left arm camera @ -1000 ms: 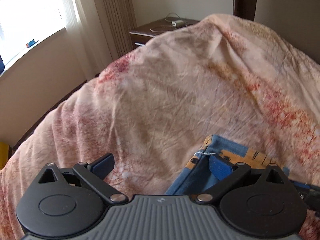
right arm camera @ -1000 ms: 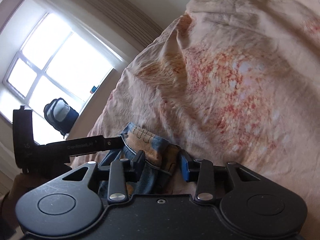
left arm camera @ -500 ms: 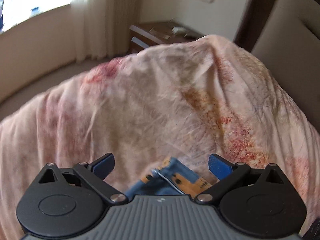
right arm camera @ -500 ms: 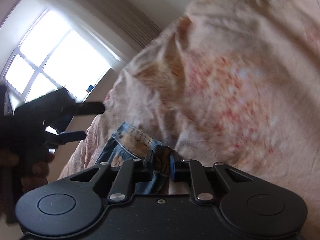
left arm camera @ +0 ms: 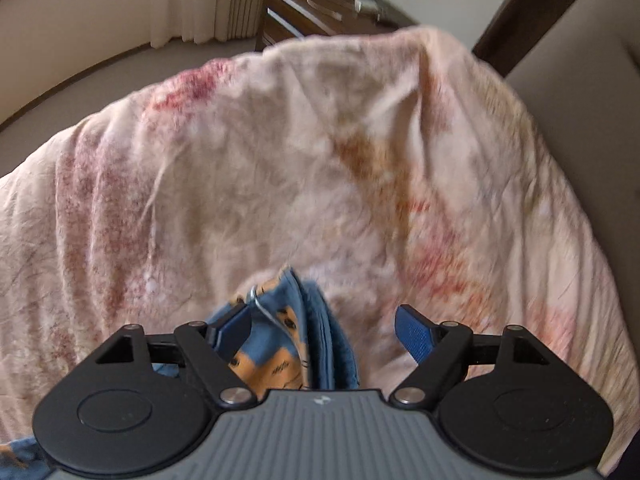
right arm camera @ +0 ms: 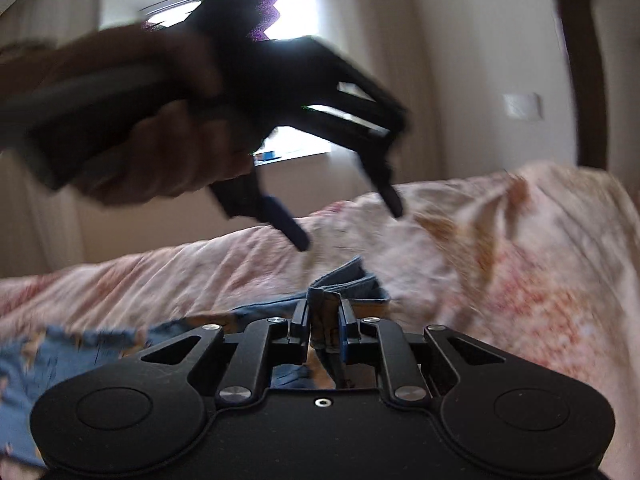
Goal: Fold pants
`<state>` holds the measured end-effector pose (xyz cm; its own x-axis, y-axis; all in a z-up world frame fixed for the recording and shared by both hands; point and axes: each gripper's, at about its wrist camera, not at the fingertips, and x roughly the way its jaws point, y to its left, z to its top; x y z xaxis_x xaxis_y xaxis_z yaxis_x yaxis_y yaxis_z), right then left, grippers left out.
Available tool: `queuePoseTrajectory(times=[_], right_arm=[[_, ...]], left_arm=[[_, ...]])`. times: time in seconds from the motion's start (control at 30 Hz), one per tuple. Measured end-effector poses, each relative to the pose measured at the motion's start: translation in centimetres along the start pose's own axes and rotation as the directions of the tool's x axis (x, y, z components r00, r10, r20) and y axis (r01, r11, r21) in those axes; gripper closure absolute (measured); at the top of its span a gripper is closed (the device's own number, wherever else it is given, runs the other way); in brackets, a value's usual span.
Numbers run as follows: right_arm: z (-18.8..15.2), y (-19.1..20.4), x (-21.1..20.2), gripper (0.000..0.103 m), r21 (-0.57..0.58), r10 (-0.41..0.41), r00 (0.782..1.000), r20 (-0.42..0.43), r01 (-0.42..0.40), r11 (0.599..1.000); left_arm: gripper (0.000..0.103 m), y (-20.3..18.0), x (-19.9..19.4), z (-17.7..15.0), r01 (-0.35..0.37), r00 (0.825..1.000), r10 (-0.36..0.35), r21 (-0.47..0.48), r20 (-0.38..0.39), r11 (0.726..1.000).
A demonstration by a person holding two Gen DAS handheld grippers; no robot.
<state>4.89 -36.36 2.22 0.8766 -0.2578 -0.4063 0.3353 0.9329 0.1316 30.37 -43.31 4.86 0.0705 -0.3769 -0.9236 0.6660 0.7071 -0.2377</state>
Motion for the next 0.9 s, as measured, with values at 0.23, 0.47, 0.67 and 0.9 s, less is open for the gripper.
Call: queuePoseTrajectory(times=[0.23, 0.47, 0.67, 0.9], right_arm=[[-0.3, 1.4, 0.4, 0.088, -0.074, 0.043, 0.999, -0.012, -0.044, 0.996], [-0.7, 2.8, 0.4, 0.088, -0.145, 0.079, 0.996, -0.035, -0.083, 0.986], [-0.9, 3.7, 0.3, 0.085, -0.196, 0.126, 0.991, -0.045, -0.133, 0.972], [-1.0, 4.5, 0.1, 0.086, -0.228, 0.166, 0.984, -0.063, -0.176, 0.957]], left_arm=[[0.020, -0.3, 1.4, -0.6, -0.031, 0.999, 0.031, 0.003, -0.042, 1.000], [0.016, -1.4, 1.9, -0.6, -0.101, 0.992, 0.105, 0.052, -0.066, 0.994], [0.016, -1.0, 2.2, -1.2, -0.168, 0.981, 0.174, 0.074, -0.085, 0.983], [0.028, 1.3, 1.6, -1.5, -0.170, 0.983, 0.169, -0.011, -0.064, 0.985]])
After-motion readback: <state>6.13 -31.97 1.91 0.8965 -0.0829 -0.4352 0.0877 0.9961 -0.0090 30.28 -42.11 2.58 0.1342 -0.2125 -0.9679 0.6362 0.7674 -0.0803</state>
